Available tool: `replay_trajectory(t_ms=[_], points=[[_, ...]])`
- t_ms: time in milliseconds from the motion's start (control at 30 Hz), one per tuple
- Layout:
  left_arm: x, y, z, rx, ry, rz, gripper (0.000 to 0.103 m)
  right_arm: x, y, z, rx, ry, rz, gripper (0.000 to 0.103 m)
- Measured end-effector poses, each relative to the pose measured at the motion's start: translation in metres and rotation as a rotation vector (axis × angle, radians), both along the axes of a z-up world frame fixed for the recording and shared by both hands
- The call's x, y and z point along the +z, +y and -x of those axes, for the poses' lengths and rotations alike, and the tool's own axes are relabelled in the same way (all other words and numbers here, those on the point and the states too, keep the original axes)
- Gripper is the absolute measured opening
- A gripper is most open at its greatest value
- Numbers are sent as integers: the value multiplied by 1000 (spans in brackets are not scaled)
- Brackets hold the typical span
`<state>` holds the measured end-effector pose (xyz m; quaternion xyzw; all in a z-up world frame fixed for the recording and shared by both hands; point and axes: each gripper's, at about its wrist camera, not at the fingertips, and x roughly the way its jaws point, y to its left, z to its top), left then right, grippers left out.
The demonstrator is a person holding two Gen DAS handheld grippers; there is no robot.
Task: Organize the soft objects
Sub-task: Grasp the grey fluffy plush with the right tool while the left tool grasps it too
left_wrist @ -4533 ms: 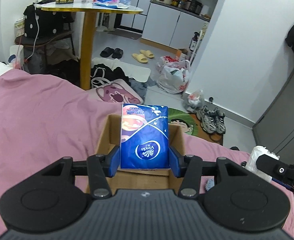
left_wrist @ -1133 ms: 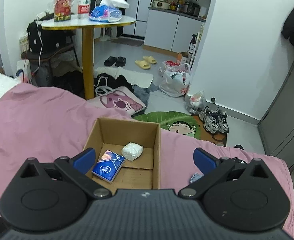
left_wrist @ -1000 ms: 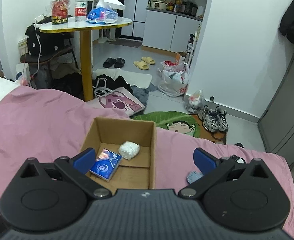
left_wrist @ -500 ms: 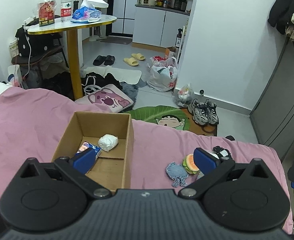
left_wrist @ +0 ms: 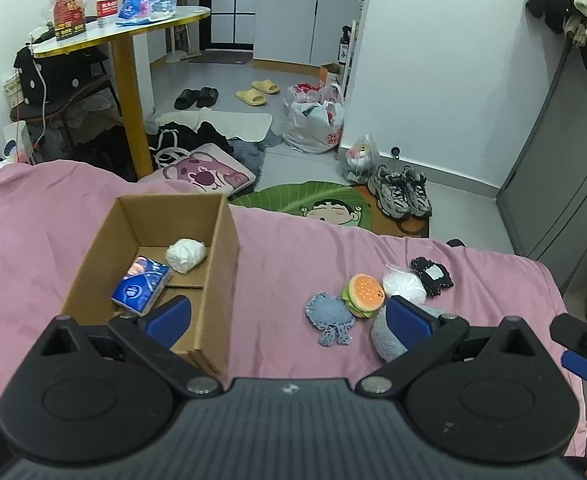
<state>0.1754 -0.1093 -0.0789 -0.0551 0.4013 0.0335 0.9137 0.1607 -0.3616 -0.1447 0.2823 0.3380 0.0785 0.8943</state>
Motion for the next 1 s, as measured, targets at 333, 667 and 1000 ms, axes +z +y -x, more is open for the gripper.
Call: replay_trajectory(t_ms=[333,667,1000], points=[[-23,-29,-17,-72,10,11,100,-37,-7,-22,-16,90,-109,75],[-55,-53,-40,-101,60,57,77,-70,-12,-45,1,185,-209,59],[-91,-66,-71,-122,151,121,57,-91,-14,-63,14,237,-255,47]])
